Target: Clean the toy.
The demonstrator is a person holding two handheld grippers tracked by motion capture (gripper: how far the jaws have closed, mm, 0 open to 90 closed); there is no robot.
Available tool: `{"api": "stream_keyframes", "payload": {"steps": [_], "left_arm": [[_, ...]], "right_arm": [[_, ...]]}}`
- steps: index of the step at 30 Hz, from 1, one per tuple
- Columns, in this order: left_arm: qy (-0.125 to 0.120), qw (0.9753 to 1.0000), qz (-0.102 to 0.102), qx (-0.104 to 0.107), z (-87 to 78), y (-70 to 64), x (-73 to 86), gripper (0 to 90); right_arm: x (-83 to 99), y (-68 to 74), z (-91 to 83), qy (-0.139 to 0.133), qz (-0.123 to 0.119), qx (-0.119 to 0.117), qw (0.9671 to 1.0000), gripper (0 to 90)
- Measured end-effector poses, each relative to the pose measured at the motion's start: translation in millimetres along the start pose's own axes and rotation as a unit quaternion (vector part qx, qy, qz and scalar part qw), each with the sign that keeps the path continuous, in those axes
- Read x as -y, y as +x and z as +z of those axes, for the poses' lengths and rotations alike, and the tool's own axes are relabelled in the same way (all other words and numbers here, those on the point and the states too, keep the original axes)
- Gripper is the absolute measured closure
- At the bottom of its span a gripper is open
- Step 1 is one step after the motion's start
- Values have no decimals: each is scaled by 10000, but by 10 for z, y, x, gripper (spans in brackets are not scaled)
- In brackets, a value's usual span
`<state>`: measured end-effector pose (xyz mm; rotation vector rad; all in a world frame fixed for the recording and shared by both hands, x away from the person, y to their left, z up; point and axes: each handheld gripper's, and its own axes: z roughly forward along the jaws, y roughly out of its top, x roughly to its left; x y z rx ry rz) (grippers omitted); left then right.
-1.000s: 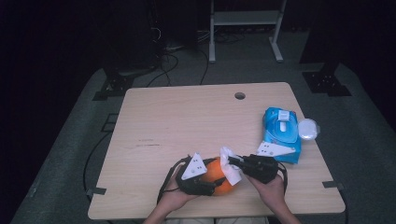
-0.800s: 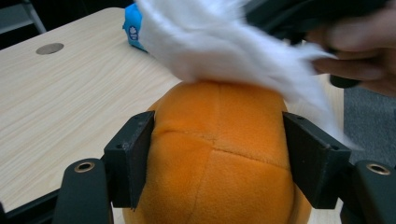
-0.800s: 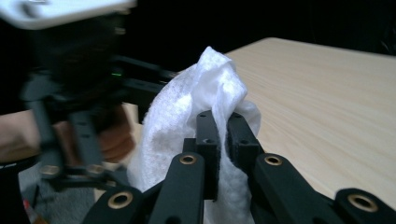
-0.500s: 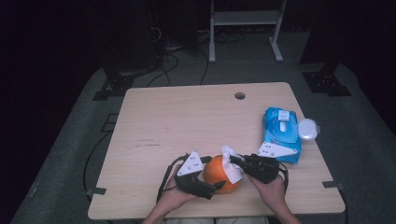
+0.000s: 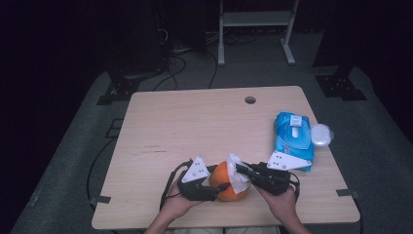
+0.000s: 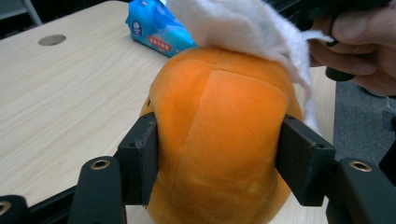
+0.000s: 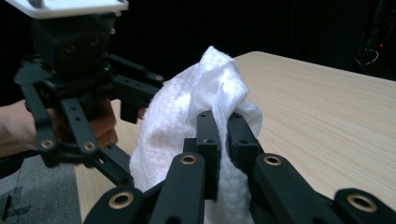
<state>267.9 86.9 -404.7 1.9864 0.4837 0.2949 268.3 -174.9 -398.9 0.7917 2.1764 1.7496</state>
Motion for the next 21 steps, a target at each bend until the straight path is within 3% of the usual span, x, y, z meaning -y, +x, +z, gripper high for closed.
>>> {"api": "stream_keyframes", "payload": {"steps": [3,5,7,9,11,15,17,21], "left_arm": [[-26,10000,-70,-31,-10,33,5,382],[-3,9999,-102,-43,7,44,23,381],[-1,9998,-163,-103,16,53,29,375],[-13,9996,-243,-129,25,68,42,365],[-15,9997,-232,-104,27,71,50,344],[-64,9990,-362,251,51,94,75,186],[-8,9993,-344,161,89,90,78,170],[-22,9993,-350,-115,118,87,87,249]], "right_arm": [[95,-155,8,116,291,103,9995,846],[119,-179,10,141,395,91,9991,846],[80,-94,15,111,238,78,9996,846],[21,18,29,38,13,-106,9999,845],[7,63,51,91,-138,-63,9998,843],[84,-118,43,108,186,58,9998,842],[107,-167,32,93,337,94,9993,841],[70,-59,39,82,123,95,9998,842]]}}
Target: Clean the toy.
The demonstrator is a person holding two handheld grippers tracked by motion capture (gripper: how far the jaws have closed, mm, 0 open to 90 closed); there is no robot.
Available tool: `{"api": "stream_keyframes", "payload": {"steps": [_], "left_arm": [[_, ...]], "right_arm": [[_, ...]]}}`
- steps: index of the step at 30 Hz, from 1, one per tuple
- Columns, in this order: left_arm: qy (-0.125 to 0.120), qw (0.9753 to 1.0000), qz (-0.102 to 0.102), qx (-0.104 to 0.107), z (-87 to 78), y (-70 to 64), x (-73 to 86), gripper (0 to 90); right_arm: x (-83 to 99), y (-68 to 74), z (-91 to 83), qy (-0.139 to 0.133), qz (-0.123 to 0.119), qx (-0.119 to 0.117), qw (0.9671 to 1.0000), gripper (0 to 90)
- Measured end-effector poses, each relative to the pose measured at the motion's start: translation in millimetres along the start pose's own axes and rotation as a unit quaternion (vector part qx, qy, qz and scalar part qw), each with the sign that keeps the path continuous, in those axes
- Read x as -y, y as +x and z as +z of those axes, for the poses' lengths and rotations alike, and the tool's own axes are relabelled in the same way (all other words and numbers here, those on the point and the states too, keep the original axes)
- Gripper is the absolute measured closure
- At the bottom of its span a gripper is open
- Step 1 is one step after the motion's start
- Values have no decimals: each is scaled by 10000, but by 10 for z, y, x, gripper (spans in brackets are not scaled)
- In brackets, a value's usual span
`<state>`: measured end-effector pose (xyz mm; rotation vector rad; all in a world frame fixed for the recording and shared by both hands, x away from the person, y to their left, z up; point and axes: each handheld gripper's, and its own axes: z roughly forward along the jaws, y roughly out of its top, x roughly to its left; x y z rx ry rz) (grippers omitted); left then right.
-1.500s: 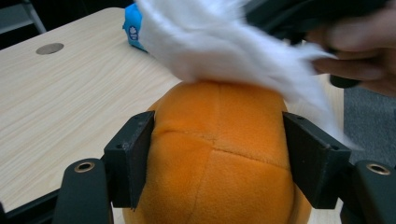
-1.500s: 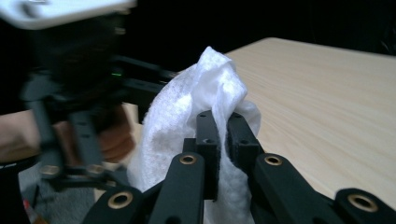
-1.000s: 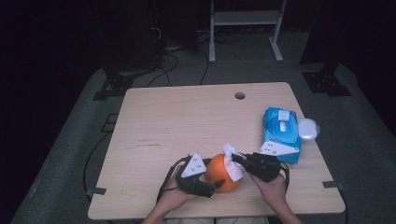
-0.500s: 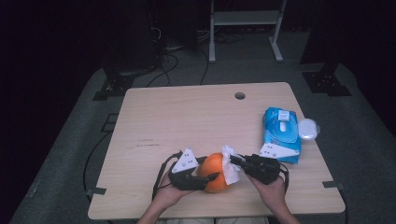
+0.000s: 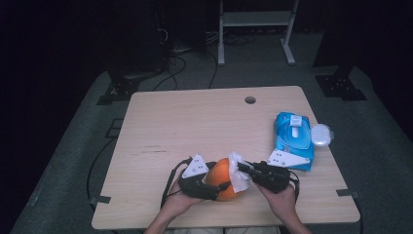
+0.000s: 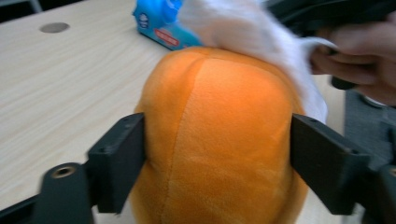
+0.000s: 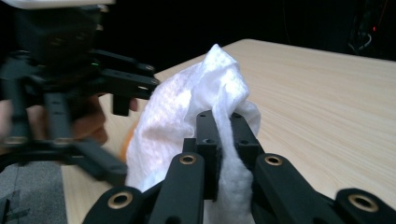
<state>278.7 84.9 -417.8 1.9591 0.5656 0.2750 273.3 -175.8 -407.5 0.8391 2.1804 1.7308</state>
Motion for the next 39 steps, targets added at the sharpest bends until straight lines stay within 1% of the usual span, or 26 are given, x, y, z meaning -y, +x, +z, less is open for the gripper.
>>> {"api": "stream_keyframes", "payload": {"steps": [1,2,3,6,7,8,9,11,12,14,16,18,19,20,22,23,24,25,27,29,31,33,34,35,37,39], "left_arm": [[-33,10000,-53,-77,9,0,4,261],[-41,9999,-96,-103,16,1,2,270],[-43,9999,-115,-117,22,-3,0,271],[-29,9999,-53,-99,20,-27,-2,281],[-29,10000,2,-36,11,-40,-2,280],[-36,10000,64,54,4,-52,-1,273],[-33,9997,117,195,-4,-52,-1,255],[-49,9989,137,436,-22,-34,5,214],[-69,9989,87,461,-28,-15,8,203],[28,9991,-63,417,-4,18,15,185],[90,9993,-23,349,24,21,38,175],[92,9998,53,191,30,-7,40,238],[81,9999,75,116,37,-31,36,266],[81,9998,123,109,44,-49,32,280],[136,9991,367,137,51,-109,20,296],[144,9991,382,138,46,-121,18,299],[132,9990,374,195,38,-117,21,298],[118,9989,361,267,28,-110,26,295],[90,9986,328,398,9,-86,31,267],[73,9986,228,478,5,-53,23,214],[106,9986,190,476,19,-40,24,211],[119,9990,277,326,45,-84,26,265],[145,9989,336,289,61,-111,23,287],[173,9984,424,323,76,-144,20,300],[206,9969,684,343,97,-222,16,317],[232,9962,785,308,94,-254,12,323]], "right_arm": [[-11,42,-1,-2,-83,-13,10000,841],[-29,113,6,31,-242,-18,9997,841],[-36,157,18,46,-321,-53,9995,841],[-55,218,37,126,-556,-2,9984,841],[-61,200,31,122,-553,28,9984,841],[-63,139,12,98,-423,72,9990,840],[-57,76,-2,107,-369,120,9992,840],[-25,-11,-22,181,-328,236,9990,839],[0,-55,-31,201,-258,234,9992,839],[13,-64,-36,206,-236,236,9992,839],[-2,-43,-25,235,-271,207,9991,840],[-12,21,-28,202,-303,168,9992,841],[-21,79,-26,170,-405,139,9989,840],[-35,147,-17,141,-532,75,9985,839],[-61,258,24,208,-779,-52,9967,838],[-71,280,40,233,-909,-21,9956,838],[-76,273,42,239,-927,-6,9954,839],[-79,230,35,205,-837,-5,9963,839],[-65,104,-8,171,-525,71,9985,839],[-42,27,-44,177,-473,197,9985,839],[-26,-8,-65,164,-412,222,9988,839],[-32,8,-61,167,-383,208,9989,840],[-46,72,-45,189,-489,193,9984,840],[-60,136,-20,194,-644,161,9976,840],[-87,240,36,250,-825,-95,9962,841],[-110,284,74,354,-1021,-14,9941,841]]}}
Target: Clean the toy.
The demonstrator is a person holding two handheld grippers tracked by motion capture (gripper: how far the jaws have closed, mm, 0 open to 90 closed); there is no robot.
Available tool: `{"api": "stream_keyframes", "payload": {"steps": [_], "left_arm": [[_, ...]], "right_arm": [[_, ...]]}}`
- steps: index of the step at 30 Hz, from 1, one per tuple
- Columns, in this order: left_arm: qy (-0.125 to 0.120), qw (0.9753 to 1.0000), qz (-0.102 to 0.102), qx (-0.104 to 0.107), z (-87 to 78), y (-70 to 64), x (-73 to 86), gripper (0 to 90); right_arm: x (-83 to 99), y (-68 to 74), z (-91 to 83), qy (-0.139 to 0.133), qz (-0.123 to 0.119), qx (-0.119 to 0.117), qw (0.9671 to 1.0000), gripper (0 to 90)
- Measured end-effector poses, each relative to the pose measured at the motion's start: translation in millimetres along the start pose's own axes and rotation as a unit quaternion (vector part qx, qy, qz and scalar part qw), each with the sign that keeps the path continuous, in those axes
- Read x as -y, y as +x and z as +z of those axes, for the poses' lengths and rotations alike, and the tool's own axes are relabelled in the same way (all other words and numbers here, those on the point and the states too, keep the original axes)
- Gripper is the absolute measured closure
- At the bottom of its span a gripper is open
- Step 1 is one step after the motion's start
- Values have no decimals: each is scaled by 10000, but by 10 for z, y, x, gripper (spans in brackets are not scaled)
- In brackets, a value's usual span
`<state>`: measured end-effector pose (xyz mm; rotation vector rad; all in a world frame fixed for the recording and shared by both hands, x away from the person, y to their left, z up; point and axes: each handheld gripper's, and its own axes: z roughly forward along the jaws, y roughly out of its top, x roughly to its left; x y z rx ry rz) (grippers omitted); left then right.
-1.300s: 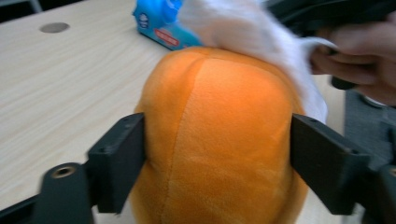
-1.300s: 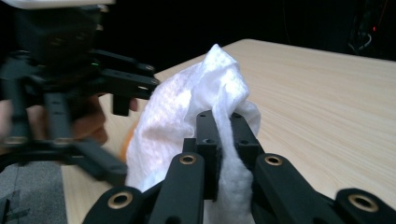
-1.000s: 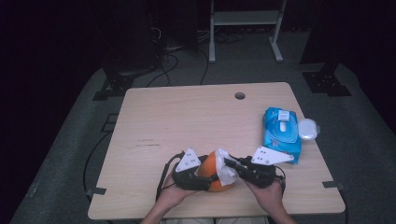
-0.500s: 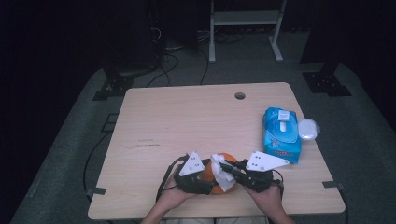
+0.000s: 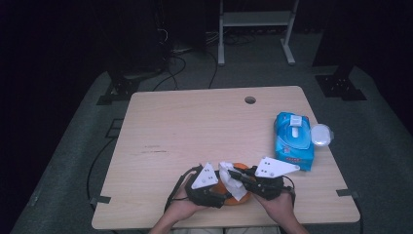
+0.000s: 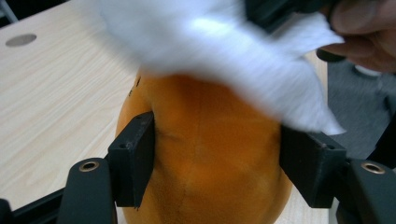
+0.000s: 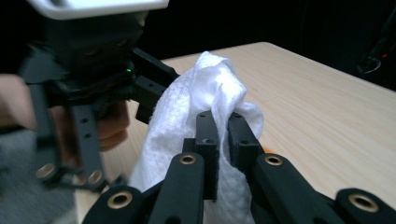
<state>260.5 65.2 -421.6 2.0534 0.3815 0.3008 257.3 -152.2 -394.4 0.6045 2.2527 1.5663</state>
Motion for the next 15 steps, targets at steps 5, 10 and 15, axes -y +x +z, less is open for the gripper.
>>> {"api": "stream_keyframes", "payload": {"steps": [5,10,15], "left_arm": [[-77,9998,-101,125,-29,36,31,320],[41,9991,-388,191,27,87,42,135],[75,9998,-84,165,25,0,35,249]], "right_arm": [[63,-242,-140,17,354,399,9986,842],[117,-251,-171,5,554,126,9984,841],[46,-136,-65,-31,375,-130,9992,840]]}}
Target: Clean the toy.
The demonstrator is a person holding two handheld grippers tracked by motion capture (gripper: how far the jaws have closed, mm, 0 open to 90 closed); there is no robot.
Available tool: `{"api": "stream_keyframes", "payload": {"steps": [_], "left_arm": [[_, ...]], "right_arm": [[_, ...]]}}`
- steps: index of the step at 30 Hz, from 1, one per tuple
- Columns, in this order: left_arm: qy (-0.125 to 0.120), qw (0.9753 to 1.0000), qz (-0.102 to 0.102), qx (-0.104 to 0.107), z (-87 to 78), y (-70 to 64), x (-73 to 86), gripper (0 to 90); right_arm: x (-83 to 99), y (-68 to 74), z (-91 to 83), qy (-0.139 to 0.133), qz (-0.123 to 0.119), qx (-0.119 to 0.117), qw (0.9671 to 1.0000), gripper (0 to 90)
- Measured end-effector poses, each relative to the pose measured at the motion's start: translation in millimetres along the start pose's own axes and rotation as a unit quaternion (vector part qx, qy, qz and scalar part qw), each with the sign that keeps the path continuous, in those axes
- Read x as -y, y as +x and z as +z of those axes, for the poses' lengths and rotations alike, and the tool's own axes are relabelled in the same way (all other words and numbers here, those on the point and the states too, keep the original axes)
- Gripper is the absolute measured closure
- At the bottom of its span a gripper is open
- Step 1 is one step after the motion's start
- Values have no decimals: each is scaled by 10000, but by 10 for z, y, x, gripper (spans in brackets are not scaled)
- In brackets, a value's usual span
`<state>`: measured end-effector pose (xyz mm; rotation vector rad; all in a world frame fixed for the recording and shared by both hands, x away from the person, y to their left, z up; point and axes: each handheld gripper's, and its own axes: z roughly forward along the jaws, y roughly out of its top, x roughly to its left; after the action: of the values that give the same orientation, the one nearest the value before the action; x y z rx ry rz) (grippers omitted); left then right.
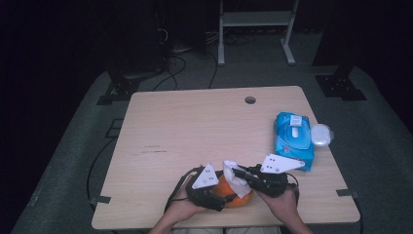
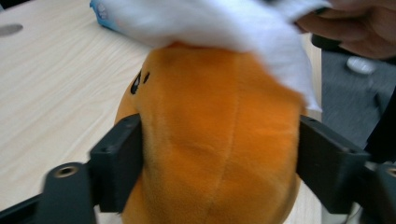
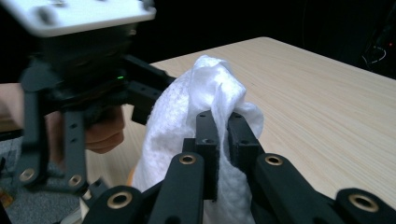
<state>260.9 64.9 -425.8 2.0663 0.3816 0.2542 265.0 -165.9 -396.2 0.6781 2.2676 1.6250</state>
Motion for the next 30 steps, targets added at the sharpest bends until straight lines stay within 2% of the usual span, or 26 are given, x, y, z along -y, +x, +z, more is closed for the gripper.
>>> {"api": "stream_keyframes", "payload": {"steps": [2,5,7,9,11,13,14,17,18,20,22,24,26,28,30], "left_arm": [[-5,9999,95,45,11,-23,5,270],[24,9995,310,34,17,-64,-6,275],[15,9995,310,63,34,-64,-7,273],[62,9989,453,73,51,-76,-21,269],[87,9986,522,45,55,-99,-24,268],[81,9986,522,2,35,-95,-16,284],[65,9986,521,-40,17,-87,-11,303],[54,9990,421,-114,-25,-51,1,325],[30,9993,356,-134,-39,-28,6,327],[-66,9998,116,-136,-71,43,23,332],[-147,9998,-105,-118,-95,100,35,337],[-158,9995,-186,-216,-107,137,41,340],[-161,9991,-258,-312,-117,164,39,341],[-203,9984,-368,-376,-138,198,46,343],[-200,9980,-461,-373,-150,223,60,343]], "right_arm": [[25,-91,1,-15,242,15,9997,841],[91,-250,-39,116,463,295,9984,842],[136,-298,-74,104,679,211,9974,843],[102,-242,-63,30,658,23,9978,845],[30,-138,-8,24,402,-154,9991,844],[13,-124,26,114,304,-106,9994,845],[26,-151,25,124,354,-90,9993,845],[155,-336,-26,183,751,114,9969,846],[192,-378,-42,172,855,115,9961,846],[244,-416,-85,128,1001,80,9949,848],[217,-388,-101,34,999,24,9950,848],[161,-339,-107,-141,989,-111,9949,848],[120,-295,-107,-242,882,-182,9956,848],[132,-300,-109,-309,927,-285,9948,848],[163,-322,-100,-245,948,-195,9950,847]]}}
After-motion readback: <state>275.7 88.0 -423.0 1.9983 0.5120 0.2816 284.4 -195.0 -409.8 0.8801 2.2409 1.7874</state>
